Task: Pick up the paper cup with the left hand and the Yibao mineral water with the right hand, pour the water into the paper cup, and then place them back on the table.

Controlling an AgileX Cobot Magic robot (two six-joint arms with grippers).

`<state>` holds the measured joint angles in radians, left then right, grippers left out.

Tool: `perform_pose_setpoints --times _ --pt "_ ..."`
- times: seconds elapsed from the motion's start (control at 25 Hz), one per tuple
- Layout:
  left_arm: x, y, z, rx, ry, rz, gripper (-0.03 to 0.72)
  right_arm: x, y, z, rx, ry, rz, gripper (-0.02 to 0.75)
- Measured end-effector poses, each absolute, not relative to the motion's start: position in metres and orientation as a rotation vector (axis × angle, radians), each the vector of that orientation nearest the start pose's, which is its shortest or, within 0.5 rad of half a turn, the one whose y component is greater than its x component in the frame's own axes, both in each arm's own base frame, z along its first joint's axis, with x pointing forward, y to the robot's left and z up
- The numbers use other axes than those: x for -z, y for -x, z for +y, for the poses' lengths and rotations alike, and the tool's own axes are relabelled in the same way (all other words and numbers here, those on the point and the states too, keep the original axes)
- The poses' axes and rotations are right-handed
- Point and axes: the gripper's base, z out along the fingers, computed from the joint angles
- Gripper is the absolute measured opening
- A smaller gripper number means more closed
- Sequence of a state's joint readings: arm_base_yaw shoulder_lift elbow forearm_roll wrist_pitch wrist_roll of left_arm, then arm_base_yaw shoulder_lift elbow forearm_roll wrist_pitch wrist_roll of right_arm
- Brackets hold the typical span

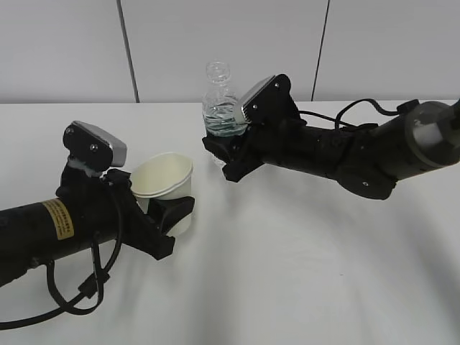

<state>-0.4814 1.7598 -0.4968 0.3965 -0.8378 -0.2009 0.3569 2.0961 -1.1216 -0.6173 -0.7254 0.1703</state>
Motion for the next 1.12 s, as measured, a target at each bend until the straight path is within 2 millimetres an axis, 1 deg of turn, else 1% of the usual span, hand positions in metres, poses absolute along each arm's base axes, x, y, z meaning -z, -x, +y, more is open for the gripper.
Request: perform_pose_setpoints --times 0.24,0.48,0.76,1.12 --pt "-0.138 -0.243 -0.157 0.554 -0.736 1.833 0.41 -0.146 -0.388 0.192 -0.401 0.897 1.599 0.451" --pt "-0.137 -0.242 -0.158 0.558 -0.762 1.828 0.41 -0.146 -0.387 0.193 -0.37 0.94 1.571 0.451" --pt "-0.135 -0.24 -0.159 0.557 -0.806 1.834 0.41 -0.148 -0.388 0.195 -0.268 1.082 1.468 0.451" --pt "-0.134 -0.24 -0.159 0.549 -0.818 1.848 0.41 -0.148 -0.388 0.196 -0.084 1.263 1.307 0.451"
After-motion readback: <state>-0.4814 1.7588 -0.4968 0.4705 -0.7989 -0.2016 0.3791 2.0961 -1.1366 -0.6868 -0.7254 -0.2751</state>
